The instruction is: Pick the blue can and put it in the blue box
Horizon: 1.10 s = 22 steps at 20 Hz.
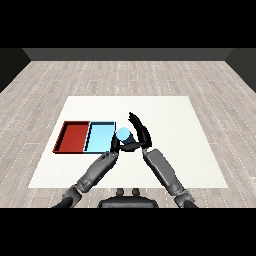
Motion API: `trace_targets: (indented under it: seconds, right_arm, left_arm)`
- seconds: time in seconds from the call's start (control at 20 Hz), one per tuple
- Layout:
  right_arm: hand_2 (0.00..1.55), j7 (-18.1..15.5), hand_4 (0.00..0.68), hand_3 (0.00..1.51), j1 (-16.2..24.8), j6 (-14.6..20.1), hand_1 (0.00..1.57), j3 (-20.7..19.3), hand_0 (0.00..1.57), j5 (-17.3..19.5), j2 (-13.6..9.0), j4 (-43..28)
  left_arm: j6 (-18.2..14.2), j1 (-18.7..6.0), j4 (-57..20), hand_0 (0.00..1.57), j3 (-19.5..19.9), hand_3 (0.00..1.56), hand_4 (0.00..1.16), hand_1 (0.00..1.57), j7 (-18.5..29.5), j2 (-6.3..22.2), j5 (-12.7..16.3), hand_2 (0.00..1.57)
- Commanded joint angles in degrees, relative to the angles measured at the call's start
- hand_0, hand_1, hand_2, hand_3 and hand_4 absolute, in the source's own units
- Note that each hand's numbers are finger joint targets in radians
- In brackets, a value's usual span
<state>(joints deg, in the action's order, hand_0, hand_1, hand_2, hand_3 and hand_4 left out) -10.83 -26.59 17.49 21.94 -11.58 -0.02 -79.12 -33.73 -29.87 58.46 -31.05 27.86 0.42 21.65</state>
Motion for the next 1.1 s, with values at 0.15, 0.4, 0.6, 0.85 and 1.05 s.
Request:
trace_targets:
  seconds: [0.15, 0.4, 0.6, 0.85, 1.05]
  right_arm:
    - [0.00, -2.67, 0.000, 0.00, 6.68, -9.36, 0.00, -4.55, 0.00, -4.29, -3.95, -6.63]
    - [0.00, -0.58, 0.000, 0.00, 12.08, -10.35, 0.00, -8.91, 0.00, -5.64, -10.12, -17.85]
    - [0.00, -1.64, 0.000, 0.00, 19.69, -10.04, 0.00, -10.13, 0.00, -6.05, -11.43, -24.26]
    - [0.00, -3.91, 0.000, 0.00, 17.99, -11.45, 0.00, -15.47, 0.00, -8.50, -10.91, -18.08]
    - [0.00, -1.40, 0.000, 0.00, 17.07, -13.50, 0.00, -16.78, 0.00, -10.83, -11.68, -19.62]
  left_arm:
    - [2.00, 2.84, 3.24, 1.57, 2.61, 1.48, 1.14, 1.57, -0.61, 3.72, -1.77, 1.57]
    - [1.11, -0.82, 0.81, 1.57, 6.98, 1.47, 1.13, 1.57, -3.71, 7.78, -2.99, 1.57]
    - [1.01, -4.84, -7.09, 1.57, 11.43, 1.48, 1.15, 1.57, -3.88, 10.10, -3.75, 1.57]
    - [-0.73, -4.32, -9.86, 1.55, 12.65, 1.48, 1.11, 1.55, -11.02, 15.46, -5.66, 1.54]
    - [2.74, -8.98, -22.91, 1.57, 15.07, 1.47, 1.07, 1.57, -10.31, 15.59, -6.93, 1.55]
